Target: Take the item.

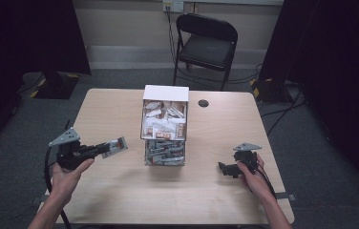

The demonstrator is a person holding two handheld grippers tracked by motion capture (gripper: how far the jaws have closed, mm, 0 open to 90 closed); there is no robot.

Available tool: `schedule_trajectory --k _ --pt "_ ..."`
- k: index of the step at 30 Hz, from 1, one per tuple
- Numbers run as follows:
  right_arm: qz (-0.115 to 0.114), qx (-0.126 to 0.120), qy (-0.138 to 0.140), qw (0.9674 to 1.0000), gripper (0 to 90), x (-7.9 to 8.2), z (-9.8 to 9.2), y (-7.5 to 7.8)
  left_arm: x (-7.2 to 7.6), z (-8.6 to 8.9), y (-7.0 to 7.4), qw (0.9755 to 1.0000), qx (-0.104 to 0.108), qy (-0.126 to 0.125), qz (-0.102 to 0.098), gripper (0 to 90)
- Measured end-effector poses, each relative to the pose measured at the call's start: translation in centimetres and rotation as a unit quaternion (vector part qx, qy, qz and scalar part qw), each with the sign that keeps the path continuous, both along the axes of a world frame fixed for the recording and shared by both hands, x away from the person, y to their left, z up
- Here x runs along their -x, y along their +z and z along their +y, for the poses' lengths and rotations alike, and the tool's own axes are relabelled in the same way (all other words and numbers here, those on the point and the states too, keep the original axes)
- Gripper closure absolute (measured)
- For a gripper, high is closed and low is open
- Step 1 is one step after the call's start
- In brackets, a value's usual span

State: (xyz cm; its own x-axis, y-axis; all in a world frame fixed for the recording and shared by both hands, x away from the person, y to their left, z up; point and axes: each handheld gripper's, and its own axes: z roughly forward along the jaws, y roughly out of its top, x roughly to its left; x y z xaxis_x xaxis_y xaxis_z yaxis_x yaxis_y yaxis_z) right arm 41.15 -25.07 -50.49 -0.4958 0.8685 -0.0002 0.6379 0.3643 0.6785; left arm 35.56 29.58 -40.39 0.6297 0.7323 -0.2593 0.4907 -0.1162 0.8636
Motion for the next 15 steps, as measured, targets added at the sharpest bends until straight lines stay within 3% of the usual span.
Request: schedule_trajectory --k 12,15 --pt "0.000 0.000 0.000 1.0000 0.0 0.0 0.0 0.0 -1.3 0.4 -0.6 0.9996 -0.021 0.016 0.006 89.6" --pt "0.000 0.000 0.000 1.0000 0.0 0.0 0.0 0.0 -2.0 0.5 -1.1 0.9996 -0.017 0.021 0.013 89.7"
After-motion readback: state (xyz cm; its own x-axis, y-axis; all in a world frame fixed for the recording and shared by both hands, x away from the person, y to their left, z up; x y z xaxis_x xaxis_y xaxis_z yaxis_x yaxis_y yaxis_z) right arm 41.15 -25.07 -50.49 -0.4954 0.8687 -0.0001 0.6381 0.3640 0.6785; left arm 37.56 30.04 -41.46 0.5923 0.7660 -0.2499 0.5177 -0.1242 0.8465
